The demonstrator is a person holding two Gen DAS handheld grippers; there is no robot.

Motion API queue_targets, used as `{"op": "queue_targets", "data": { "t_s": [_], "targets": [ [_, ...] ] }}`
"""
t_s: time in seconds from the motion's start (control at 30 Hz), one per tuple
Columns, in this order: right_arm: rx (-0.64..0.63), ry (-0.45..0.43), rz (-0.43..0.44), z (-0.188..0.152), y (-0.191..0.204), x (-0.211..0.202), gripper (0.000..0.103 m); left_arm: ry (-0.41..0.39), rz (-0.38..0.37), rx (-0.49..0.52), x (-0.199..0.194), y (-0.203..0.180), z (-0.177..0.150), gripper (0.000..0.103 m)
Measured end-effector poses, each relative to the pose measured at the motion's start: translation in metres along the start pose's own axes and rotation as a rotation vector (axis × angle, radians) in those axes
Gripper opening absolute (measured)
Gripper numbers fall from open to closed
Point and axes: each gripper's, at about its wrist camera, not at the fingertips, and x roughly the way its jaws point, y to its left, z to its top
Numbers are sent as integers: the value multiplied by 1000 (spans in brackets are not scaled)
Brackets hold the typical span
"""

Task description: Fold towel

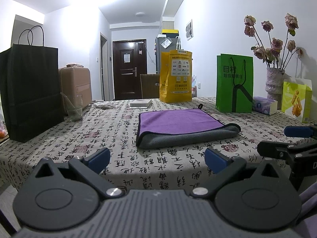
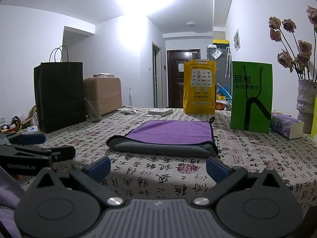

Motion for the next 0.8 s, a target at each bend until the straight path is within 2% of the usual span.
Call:
{"op": "queue_targets", "data": {
  "t_s": [0.8],
  "targets": [
    [2,3,-1,-1,-1,0,103,1,-1,1,0,1,0,103]
  ]
}}
